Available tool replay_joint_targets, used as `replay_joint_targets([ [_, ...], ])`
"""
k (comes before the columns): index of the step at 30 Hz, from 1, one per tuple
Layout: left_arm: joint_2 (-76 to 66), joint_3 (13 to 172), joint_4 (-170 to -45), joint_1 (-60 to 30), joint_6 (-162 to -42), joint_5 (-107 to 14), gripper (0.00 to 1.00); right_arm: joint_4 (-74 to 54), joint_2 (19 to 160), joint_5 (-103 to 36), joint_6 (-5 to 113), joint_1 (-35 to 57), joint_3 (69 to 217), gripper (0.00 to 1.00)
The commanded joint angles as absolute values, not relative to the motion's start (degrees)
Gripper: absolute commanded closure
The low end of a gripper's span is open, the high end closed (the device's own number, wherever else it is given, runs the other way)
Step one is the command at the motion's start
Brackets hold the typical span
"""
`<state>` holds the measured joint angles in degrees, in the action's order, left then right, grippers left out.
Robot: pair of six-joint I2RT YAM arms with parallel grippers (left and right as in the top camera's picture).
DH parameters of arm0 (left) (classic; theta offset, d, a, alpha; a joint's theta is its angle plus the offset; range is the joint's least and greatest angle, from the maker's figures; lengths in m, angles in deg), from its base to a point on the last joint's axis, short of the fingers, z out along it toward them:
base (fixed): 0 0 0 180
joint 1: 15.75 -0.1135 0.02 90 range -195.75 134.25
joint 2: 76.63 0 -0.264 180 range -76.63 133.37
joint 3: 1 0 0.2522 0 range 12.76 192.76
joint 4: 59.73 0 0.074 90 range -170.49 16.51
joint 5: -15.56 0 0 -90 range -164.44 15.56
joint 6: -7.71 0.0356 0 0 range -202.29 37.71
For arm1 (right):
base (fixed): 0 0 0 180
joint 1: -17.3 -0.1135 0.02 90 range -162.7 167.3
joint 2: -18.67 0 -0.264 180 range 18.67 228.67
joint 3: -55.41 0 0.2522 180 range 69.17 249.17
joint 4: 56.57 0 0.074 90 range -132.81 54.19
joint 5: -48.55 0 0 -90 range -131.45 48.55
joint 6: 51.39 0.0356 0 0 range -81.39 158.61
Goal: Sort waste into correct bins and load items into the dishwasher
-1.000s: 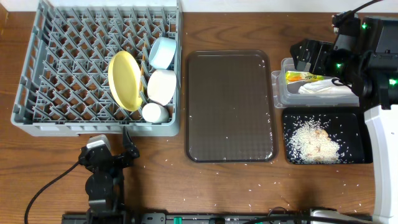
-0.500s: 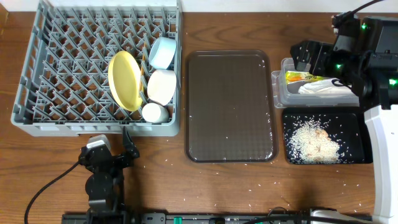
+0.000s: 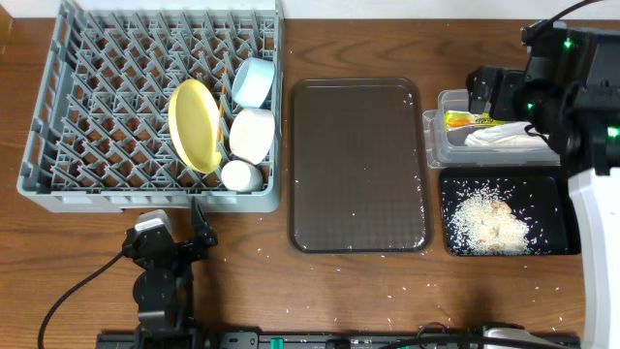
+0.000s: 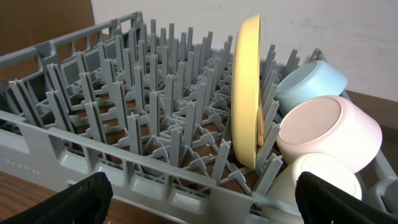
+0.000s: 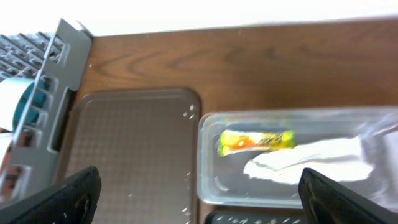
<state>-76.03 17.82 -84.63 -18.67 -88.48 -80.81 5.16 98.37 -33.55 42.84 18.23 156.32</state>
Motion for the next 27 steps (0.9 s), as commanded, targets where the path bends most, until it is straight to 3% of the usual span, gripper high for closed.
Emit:
replay_joint_targets([
  [1, -76.3, 16.5, -85.6, -18.8, -88.6, -81.1, 0.06, 1.4, 90.9, -37.7, 37.7, 16.1, 150.9, 0.01],
  [15, -76.3, 16.5, -85.6, -18.8, -88.6, -81.1, 0.05, -33.4, 48.2, -37.3, 43.4, 16.1, 94.9, 0.01],
  [27, -76.3, 16.5, -85.6, -18.8, -88.6, -81.1, 0.06, -39.3, 26.0, -36.7, 45.0, 16.1, 74.4, 0.01],
])
